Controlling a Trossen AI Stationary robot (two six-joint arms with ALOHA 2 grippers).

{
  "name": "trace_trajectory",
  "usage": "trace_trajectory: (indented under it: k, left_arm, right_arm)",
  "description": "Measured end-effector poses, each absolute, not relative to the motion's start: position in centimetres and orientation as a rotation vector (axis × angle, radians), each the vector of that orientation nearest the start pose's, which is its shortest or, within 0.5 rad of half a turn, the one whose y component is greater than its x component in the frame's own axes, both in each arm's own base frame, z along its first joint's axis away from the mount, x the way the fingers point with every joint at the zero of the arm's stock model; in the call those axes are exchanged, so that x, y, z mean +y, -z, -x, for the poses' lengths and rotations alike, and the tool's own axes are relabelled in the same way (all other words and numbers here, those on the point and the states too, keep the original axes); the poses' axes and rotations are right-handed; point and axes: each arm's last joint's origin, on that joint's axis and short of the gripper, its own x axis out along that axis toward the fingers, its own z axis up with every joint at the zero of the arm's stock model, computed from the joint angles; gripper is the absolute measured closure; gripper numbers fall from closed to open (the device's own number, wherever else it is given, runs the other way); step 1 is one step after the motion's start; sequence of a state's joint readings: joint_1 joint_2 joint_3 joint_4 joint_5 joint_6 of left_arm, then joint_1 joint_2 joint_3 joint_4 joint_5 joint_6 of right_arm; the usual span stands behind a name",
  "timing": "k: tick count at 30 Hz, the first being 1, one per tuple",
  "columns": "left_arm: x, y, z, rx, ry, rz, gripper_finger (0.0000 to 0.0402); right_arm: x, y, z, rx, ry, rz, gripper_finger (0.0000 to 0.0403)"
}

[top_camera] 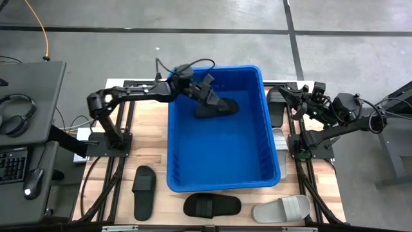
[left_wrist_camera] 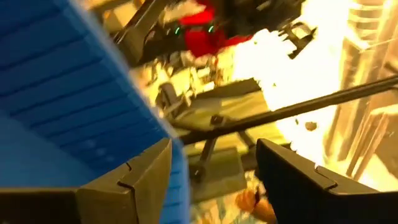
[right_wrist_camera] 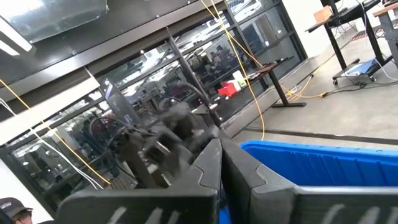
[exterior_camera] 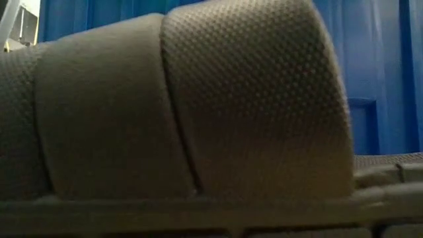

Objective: Pick and place slides into bin
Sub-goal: Put the black slide into the blue container

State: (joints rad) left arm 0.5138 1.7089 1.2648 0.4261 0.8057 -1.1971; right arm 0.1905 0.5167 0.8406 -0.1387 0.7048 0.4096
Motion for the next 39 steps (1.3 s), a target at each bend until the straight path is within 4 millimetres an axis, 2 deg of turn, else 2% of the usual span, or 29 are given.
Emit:
trace_trajectory:
  k: [5,8,12,17,27,30,34,39]
  left_arm:
    - [15.0,-34.8,-34.0,0.062,0.201,1.183,0.0176]
    - [13.5,-36.8,-33.2,-0.016,0.191,1.112,0.0176]
    - [11.8,-38.6,-32.1,-0.056,0.202,1.065,0.0177]
    - [8.8,-40.9,-30.3,-0.125,0.119,0.989,0.0177]
    - [3.6,-42.0,-26.4,-0.086,-0.257,0.887,0.0177]
    - [2.3,-41.7,-25.8,-0.012,-0.248,0.862,0.0177]
    - [1.3,-40.5,-24.7,0.194,-0.206,0.95,0.0177]
    - [-0.3,-39.8,-21.5,0.388,-0.244,0.939,0.0177]
  right_arm:
    - [-0.1,-38.5,-9.4,-0.265,0.474,-0.457,0.0402]
    - [-0.1,-38.5,-9.4,-0.266,0.468,-0.463,0.0402]
    - [-0.1,-38.5,-9.4,-0.267,0.473,-0.463,0.0402]
    - [-0.1,-38.4,-9.5,-0.253,0.476,-0.449,0.0402]
    - [0.0,-37.8,-9.6,-0.189,0.483,-0.42,0.0402]
    - [0.0,-37.7,-9.7,-0.175,0.485,-0.412,0.0402]
    - [0.0,-37.5,-9.7,-0.161,0.488,-0.41,0.0402]
    - [0.0,-37.5,-9.7,-0.161,0.487,-0.417,0.0402]
